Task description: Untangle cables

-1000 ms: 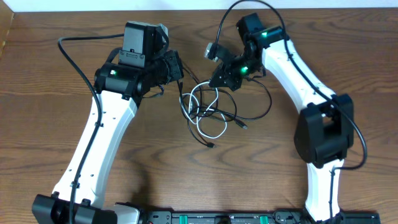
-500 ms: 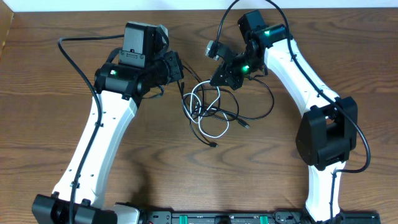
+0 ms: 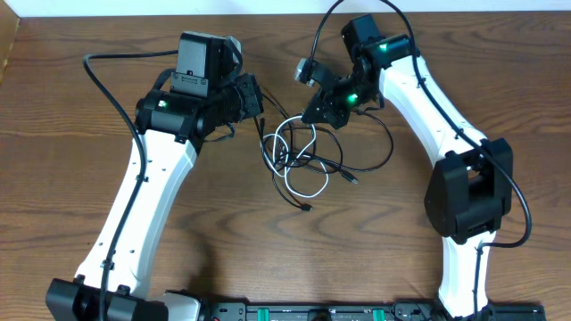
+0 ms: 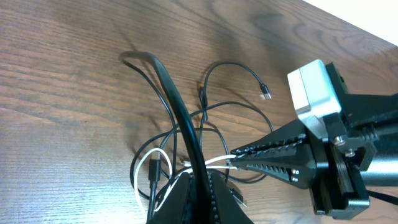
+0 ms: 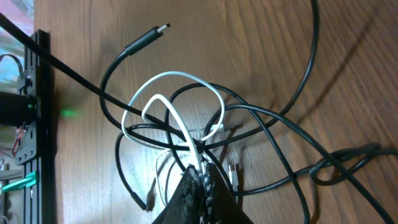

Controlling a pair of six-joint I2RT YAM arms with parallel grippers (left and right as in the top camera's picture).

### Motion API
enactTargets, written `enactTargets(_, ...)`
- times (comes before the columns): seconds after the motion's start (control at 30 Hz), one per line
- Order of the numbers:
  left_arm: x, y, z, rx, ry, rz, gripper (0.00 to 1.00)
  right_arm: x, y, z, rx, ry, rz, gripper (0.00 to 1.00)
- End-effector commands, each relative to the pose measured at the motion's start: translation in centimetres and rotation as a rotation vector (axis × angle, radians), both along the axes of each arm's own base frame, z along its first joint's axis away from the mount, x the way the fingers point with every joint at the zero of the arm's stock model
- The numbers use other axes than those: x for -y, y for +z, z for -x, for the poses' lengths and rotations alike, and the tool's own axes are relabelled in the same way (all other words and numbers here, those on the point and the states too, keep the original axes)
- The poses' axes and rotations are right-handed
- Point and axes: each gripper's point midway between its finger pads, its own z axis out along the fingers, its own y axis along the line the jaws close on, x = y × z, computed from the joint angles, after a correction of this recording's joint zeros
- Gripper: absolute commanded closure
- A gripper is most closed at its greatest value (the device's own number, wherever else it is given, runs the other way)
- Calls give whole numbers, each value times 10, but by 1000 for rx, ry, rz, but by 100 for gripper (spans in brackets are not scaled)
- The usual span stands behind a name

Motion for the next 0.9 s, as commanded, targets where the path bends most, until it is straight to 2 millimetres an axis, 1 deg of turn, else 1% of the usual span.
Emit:
enactTargets(0.0,-3,5,-2,11,12,-4,92,9,15,-9,-5,-57,-21,99)
enactTargets(0.03,-3,5,-1,10,12,-4,92,12,18,-13,-10,-77,-23,99)
enactTargets(0.17,-3,5,-1,9,12,-5,93,25,43,-26,5,-157,-43,99)
enactTargets(0.2,-3,5,-1,9,12,-5,92,29,53,-30,19,-179,-52,99)
enactTargets(0.23,-3,5,-1,9,12,-6,92,32,60,-31,28,-192,-58,99)
enactTargets(0.3,-6,3,-2,10,23,-18,92,43,86,-35,74,-228,-80,99)
enactTargets(0.33,-7,3,-2,9,27,-24,92,45,92,-36,85,-237,-85,99)
enactTargets(0.37,-8,2,-2,5,31,-30,93,51,103,-37,105,-252,-94,99)
enactTargets(0.43,-9,0,1,-10,31,-34,92,66,124,-41,144,-316,-93,99)
enactTargets(0.5,-9,-2,3,-19,31,-36,92,79,136,-45,164,-382,-79,99)
enactTargets(0.53,-9,-3,3,-21,31,-37,92,90,148,-49,181,-437,-84,99)
enactTargets(0.57,-9,-3,3,-22,31,-37,92,94,155,-51,193,-456,-96,99)
enactTargets(0.6,-9,-4,3,-24,30,-38,92,99,165,-52,211,-481,-111,99)
enactTargets(0.67,-13,-10,4,-48,39,-57,92,112,194,-56,252,-556,-161,99)
enactTargets(0.7,-17,-15,6,-63,55,-82,92,116,204,-57,266,-579,-179,99)
enactTargets(0.8,-33,-31,10,-118,99,-167,92,130,244,-56,318,-676,-251,99)
enactTargets(0.87,-40,-42,13,-157,117,-212,92,142,268,-55,352,-777,-277,99)
